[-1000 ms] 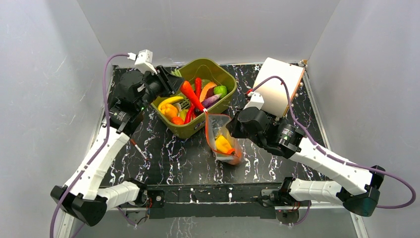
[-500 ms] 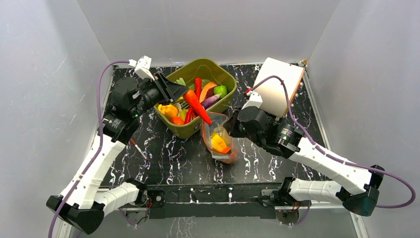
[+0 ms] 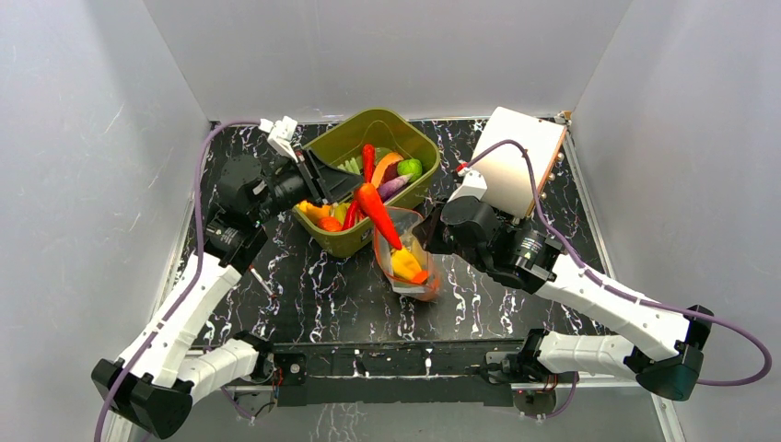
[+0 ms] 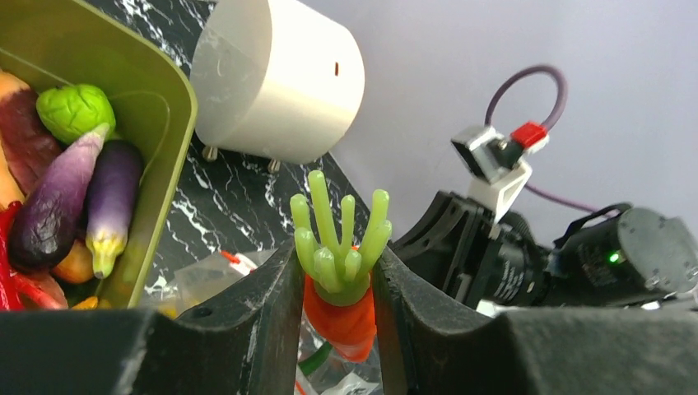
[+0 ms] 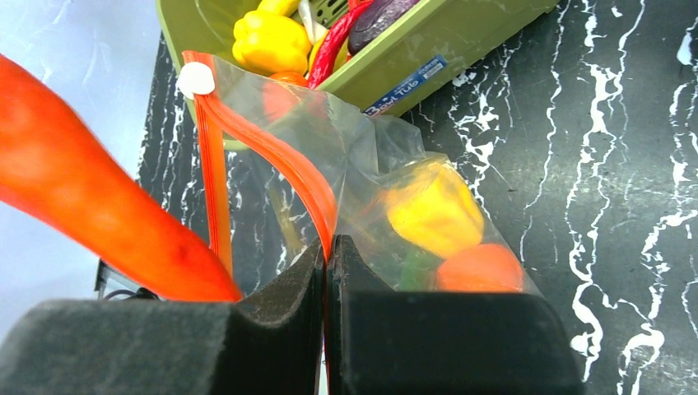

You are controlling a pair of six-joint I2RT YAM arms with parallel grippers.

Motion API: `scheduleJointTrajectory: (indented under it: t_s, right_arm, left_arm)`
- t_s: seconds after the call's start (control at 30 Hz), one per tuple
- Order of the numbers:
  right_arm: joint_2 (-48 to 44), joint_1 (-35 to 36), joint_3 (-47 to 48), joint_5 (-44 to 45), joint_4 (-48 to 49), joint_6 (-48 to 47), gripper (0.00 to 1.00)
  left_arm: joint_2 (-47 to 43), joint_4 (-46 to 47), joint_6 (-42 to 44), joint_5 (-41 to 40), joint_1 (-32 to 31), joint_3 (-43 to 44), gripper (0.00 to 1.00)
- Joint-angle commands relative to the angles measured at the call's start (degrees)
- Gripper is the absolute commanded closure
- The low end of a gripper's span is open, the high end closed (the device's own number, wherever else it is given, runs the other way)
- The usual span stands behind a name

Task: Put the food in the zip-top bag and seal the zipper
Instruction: Place the fake vegetable in the zipper food storage bag.

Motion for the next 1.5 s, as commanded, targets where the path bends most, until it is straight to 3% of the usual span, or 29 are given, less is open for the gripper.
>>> scheduleJointTrajectory:
  t_s: [0.0, 0.23, 0.47, 1.07, 1.3, 1.47]
  right_arm:
    - [-0.4, 0.3, 3.1, -1.1, 5.4, 3.3, 1.0]
    - [-1.5, 0.3, 2.7, -1.9, 6.3, 5.7, 1.0]
    - [-2.4, 0.3, 2.3, -1.5, 7.5, 7.0, 1.0]
    - [-2.6, 0.3, 1.8, -0.3, 8.6, 8.0, 1.0]
    - [-3.4, 0.3, 1.8, 1.5, 7.7, 7.9, 1.0]
    - [-3.3, 0.3, 2.0, 2.1, 7.6, 7.7, 1.0]
  left_arm:
    - [-2.2, 5.8, 3.4, 5.7, 0.1, -2.6, 0.86]
    - [-1.5, 10.0, 4.7, 12.1, 0.1, -5.4, 0.85]
    - [-0.5, 11.5, 3.5, 13.5, -0.6, -7.2, 0.85]
    - [0.2, 18.0, -1.7, 8.1, -9.1, -14.0, 0.79]
    - [1.7, 13.3, 0.6, 6.6, -9.5, -12.2, 0.48]
    - [1.3, 9.2, 3.0, 5.4, -9.5, -10.7, 0.4]
